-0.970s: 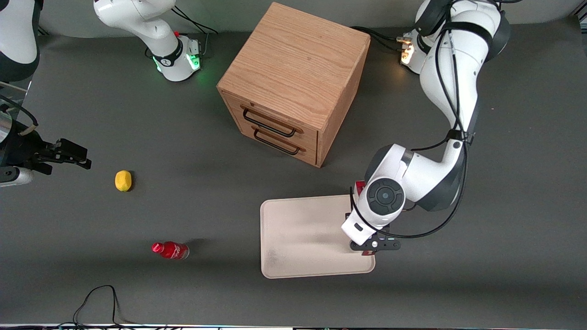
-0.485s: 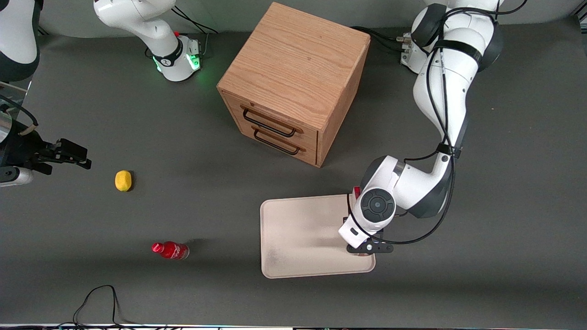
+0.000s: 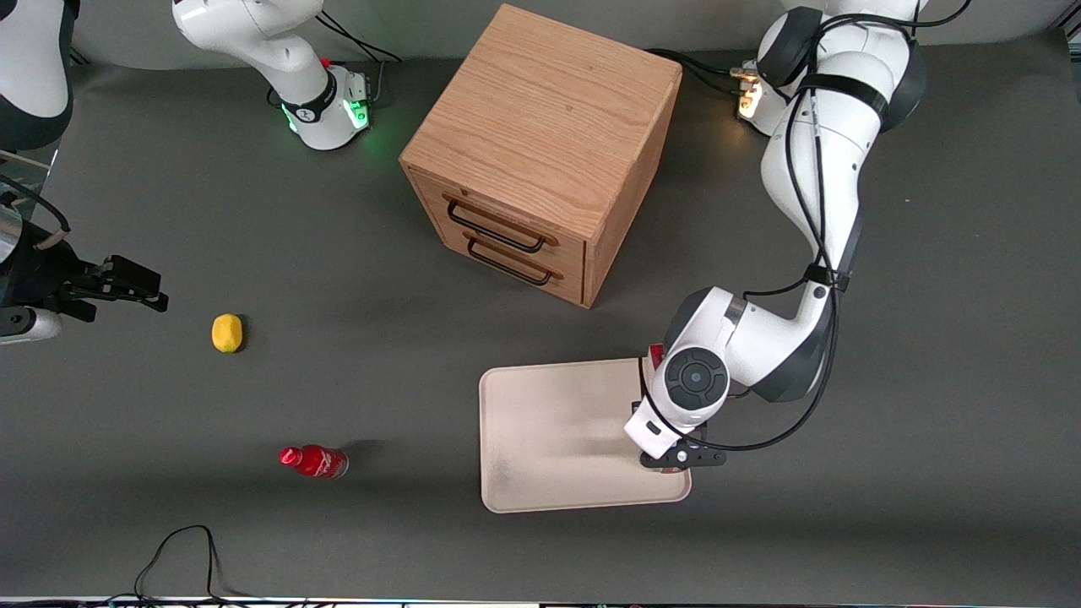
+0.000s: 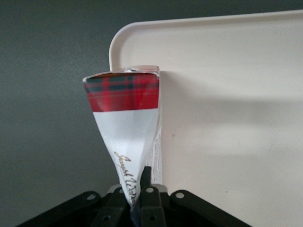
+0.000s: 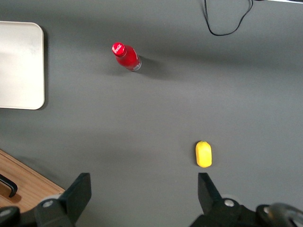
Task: Place red cookie box on tray
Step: 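Lower the box onto the tray's rim edge with the left gripper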
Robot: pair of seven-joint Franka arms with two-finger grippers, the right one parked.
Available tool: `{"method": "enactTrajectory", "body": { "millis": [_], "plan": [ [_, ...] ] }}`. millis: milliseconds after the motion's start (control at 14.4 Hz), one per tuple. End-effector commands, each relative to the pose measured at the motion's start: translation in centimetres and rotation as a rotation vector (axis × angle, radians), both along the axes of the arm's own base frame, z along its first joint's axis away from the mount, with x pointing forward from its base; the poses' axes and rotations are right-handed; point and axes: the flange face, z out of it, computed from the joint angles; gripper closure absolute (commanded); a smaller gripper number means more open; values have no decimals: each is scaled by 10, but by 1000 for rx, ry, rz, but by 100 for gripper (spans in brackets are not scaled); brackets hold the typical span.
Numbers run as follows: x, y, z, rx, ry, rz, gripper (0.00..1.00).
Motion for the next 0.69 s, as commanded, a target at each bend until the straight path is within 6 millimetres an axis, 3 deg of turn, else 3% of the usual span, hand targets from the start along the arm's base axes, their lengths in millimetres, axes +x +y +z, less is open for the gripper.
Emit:
{"method": "enactTrajectory", "body": {
  "millis": [0,485,554,624],
  "plan": [
    [4,0,7,-25,-18,79,100],
    [7,4,2,-39,-31,80,100],
    [7,5,0,-31,-29,78,38],
    [6,4,0,-28,-31,79,0]
  ]
}}
